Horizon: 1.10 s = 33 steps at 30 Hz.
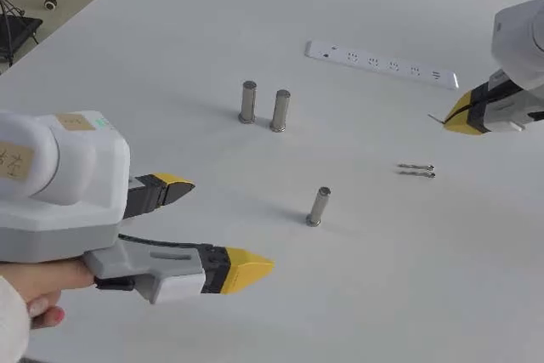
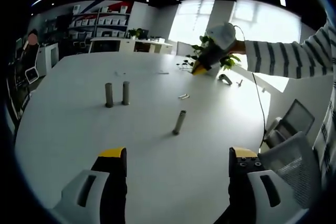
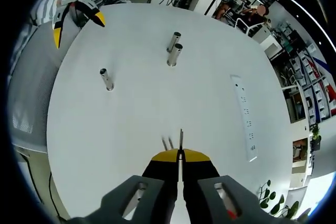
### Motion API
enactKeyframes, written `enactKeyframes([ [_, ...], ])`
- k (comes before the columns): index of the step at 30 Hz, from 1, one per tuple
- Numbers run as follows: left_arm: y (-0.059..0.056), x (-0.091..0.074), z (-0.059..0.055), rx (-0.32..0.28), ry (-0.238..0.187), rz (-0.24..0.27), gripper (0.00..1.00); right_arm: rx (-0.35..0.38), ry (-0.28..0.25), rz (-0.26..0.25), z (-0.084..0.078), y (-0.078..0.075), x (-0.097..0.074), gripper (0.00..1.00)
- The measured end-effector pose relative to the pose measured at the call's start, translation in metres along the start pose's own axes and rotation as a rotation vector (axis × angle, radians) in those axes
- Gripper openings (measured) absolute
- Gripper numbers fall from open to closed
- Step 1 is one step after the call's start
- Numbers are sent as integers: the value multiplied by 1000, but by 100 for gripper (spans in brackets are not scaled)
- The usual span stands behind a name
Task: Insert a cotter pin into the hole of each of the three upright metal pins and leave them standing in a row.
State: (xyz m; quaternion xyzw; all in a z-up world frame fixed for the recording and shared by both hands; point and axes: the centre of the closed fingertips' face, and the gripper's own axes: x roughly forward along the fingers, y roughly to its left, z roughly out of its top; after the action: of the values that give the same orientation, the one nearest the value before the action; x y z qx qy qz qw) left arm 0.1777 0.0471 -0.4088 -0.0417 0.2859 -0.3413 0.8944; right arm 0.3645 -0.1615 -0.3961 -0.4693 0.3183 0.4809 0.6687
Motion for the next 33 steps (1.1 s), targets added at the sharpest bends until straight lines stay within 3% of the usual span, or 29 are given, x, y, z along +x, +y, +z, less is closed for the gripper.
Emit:
enactKeyframes([
  [11,-6,0,7,-2,-4,-25,74,-46,-100,-78,20,38,-18,0],
  [21,-16,10,22,7,-20,-58,69,-61,-146,-145,37,72,-23,0],
  [26,-22,16,32,3,-45,-78,67,-56,-176,-173,48,80,-25,0],
  [33,-29,25,36,2,-39,-112,64,-73,-208,-201,64,103,-28,0],
])
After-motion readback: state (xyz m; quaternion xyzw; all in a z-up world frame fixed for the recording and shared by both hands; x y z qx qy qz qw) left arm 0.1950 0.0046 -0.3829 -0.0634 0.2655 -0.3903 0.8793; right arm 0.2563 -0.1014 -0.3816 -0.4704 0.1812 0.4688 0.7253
